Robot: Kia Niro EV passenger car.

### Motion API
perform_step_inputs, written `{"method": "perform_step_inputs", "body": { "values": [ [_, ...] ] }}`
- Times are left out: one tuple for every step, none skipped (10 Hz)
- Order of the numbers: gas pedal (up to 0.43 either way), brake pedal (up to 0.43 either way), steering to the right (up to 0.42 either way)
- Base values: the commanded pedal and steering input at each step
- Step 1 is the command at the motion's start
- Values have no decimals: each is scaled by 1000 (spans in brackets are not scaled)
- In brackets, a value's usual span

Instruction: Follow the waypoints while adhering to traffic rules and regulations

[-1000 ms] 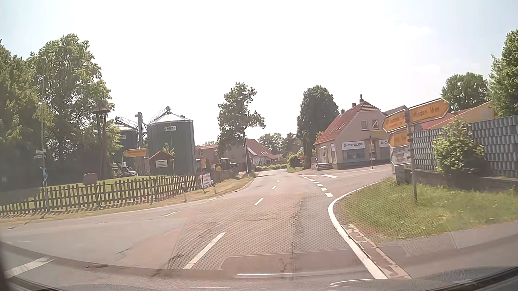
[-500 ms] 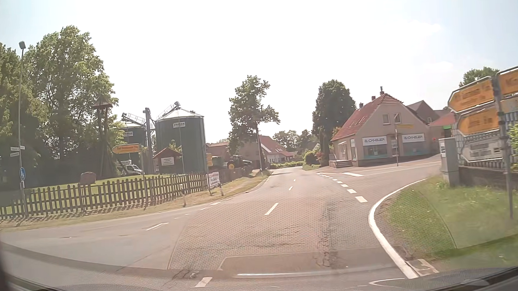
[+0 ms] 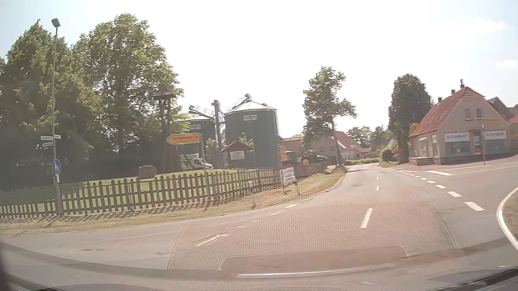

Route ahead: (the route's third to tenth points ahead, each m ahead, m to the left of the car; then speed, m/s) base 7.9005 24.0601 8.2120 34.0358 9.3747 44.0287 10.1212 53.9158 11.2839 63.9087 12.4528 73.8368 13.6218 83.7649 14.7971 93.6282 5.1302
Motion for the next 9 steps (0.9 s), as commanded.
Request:
{"method": "perform_step_inputs", "body": {
  "values": [
    [0, 0, -585],
    [0, 0, -637],
    [28, 0, -690],
    [138, 0, -745],
    [169, 0, -776],
    [197, 0, -784],
    [209, 0, -784],
    [268, 0, -780],
    [280, 0, -771]
  ]
}}
